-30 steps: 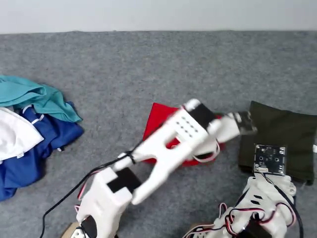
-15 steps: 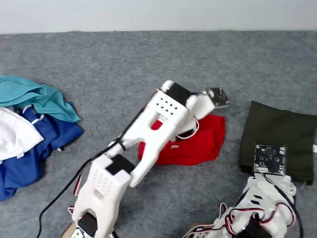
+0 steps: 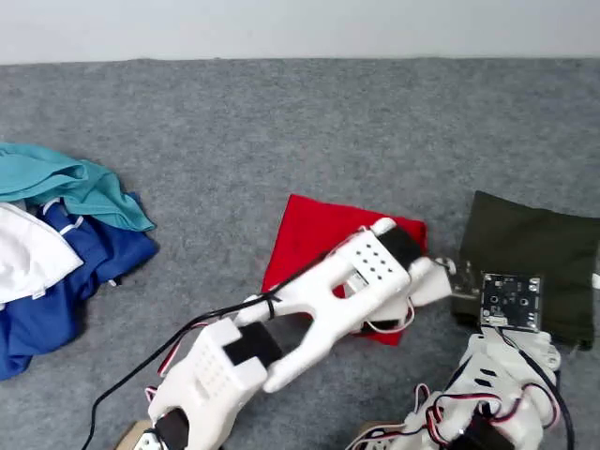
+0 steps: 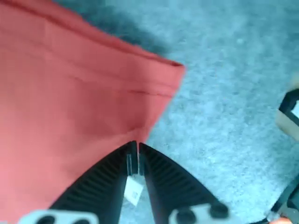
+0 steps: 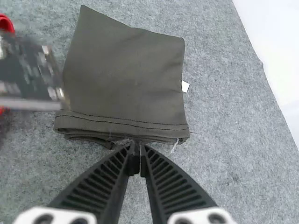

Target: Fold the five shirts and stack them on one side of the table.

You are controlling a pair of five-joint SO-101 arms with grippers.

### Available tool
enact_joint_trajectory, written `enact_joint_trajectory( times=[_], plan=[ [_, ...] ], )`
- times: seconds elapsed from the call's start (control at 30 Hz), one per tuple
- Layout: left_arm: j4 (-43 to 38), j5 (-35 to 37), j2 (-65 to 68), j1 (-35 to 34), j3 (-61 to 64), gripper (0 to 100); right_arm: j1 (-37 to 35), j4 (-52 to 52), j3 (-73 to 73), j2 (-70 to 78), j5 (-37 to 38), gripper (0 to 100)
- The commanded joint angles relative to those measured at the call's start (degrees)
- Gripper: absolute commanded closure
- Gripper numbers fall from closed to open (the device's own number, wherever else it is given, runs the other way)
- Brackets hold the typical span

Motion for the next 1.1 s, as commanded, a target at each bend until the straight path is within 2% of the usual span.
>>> enact_joint_trajectory(
  times=[0.0,0.13,0.27,0.53,0.67,0.77,0.9,1.0,1.07],
  plan=[
    [1.23,-0.53,-6.68,-3.16,-3.82,99,0.66,-0.48,-0.26,0.48,-0.18,98.5],
    [1.23,-0.7,-6.77,-7.91,-9.1,99,0.66,-0.48,-0.26,0.48,-0.18,98.5],
    [1.41,-0.35,-5.45,-12.4,-9.19,99,0.66,-0.48,-0.26,0.48,-0.18,98.5],
    [1.14,-0.35,-7.74,-18.11,7.69,99,0.66,-0.48,-0.26,0.48,-0.18,98.5],
    [-3.34,-0.35,-6.68,-22.07,13.76,99,0.57,-0.48,-0.26,0.48,-0.18,98.5],
    [-4.92,-0.35,-6.77,-25.23,13.23,99,0.4,-0.48,-0.26,0.48,-0.35,98.0],
    [-0.79,-0.26,-10.64,-28.22,6.73,99,-0.4,-0.48,-0.62,0.57,-0.18,95.4],
    [1.41,1.05,-14.77,-29.63,2.77,99,-3.91,-0.48,-2.11,0.75,-0.18,89.6],
    [1.41,2.55,-18.81,-31.12,2.33,99,-7.34,-0.4,-3.87,2.68,-0.18,89.3]
  ],
)
